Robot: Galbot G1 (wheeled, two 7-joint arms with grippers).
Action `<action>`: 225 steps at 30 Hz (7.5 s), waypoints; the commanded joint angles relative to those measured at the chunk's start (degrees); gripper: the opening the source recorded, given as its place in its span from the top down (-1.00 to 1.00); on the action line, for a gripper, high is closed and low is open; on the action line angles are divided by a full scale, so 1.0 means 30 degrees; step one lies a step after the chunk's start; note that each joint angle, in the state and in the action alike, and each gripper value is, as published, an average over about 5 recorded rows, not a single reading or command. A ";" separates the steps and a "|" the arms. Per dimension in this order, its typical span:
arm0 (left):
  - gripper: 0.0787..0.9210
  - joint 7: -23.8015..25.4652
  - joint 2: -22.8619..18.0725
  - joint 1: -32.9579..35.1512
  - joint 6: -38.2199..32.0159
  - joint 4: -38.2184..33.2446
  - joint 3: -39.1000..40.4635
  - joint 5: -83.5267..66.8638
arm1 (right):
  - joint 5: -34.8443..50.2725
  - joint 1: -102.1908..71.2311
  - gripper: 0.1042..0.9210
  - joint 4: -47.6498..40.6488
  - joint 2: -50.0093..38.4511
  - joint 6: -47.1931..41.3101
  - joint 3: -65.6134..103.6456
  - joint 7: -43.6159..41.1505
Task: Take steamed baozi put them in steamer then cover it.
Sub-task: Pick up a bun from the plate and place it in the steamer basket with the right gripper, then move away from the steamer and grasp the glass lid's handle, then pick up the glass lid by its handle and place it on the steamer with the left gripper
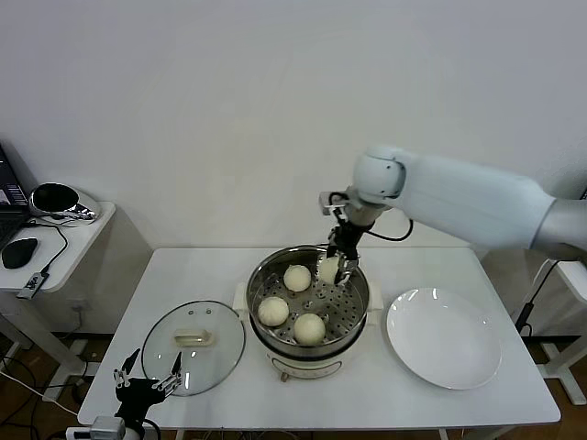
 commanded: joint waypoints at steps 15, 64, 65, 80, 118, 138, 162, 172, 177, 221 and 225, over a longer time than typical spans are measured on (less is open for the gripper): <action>-0.77 0.0023 -0.0105 -0.0262 0.0040 0.0126 0.0173 -0.0032 | -0.2031 -0.1684 -0.21 -0.0840 0.1197 -0.0518 -0.0731 0.0525; -0.77 0.0551 -0.0370 -0.1145 0.0202 0.0547 0.1287 0.0281 | 0.3661 -3.6386 -0.76 0.9450 -0.1832 0.8169 3.8912 1.8620; -0.77 0.0511 -0.0356 -0.1180 0.0207 0.0599 0.1297 0.0299 | 0.3658 -3.6817 -0.76 0.9433 -0.1392 0.8343 3.8942 1.8825; -0.77 -0.2046 0.0713 -0.1946 -0.2192 0.2531 0.0986 0.6238 | 0.3117 -3.9722 -0.76 0.9520 0.1902 0.9444 3.9657 1.9004; -0.77 -0.6478 0.3431 -0.5720 -0.3543 0.9596 0.4211 2.6217 | 0.1618 -3.9472 -0.76 0.9492 0.2366 0.8848 3.8966 1.8436; -0.77 -0.5135 0.2601 -0.7146 0.0745 0.9648 0.5194 2.5658 | 0.1246 -3.9476 -0.76 0.9078 0.2696 0.9002 3.8905 1.8338; -0.77 -0.4969 0.1781 -0.8292 0.2021 1.0324 0.5531 2.4842 | 0.0887 -3.9690 -0.76 0.8856 0.2843 0.9191 3.8930 1.8210; -0.77 -0.5665 0.1871 -0.8642 0.1538 1.1249 0.5411 2.3958 | 0.0771 -3.9696 -0.76 0.8829 0.2843 0.9150 3.8974 1.8175; -0.73 -0.6451 0.1909 -0.8567 0.0861 1.1717 0.5401 2.3654 | 0.0766 -3.9724 -0.76 0.8858 0.2854 0.9141 3.9019 1.8168; 0.84 -0.3214 0.3897 -0.5784 1.0322 0.2407 0.5220 2.5643 | 0.0963 -3.9182 -0.76 0.9351 0.2926 0.8854 3.8802 1.8173; 0.84 -0.0937 0.4553 -0.6665 1.1064 0.0766 0.4889 2.6473 | 0.0790 -3.9042 -0.76 0.9139 0.3059 0.8842 3.8879 1.8213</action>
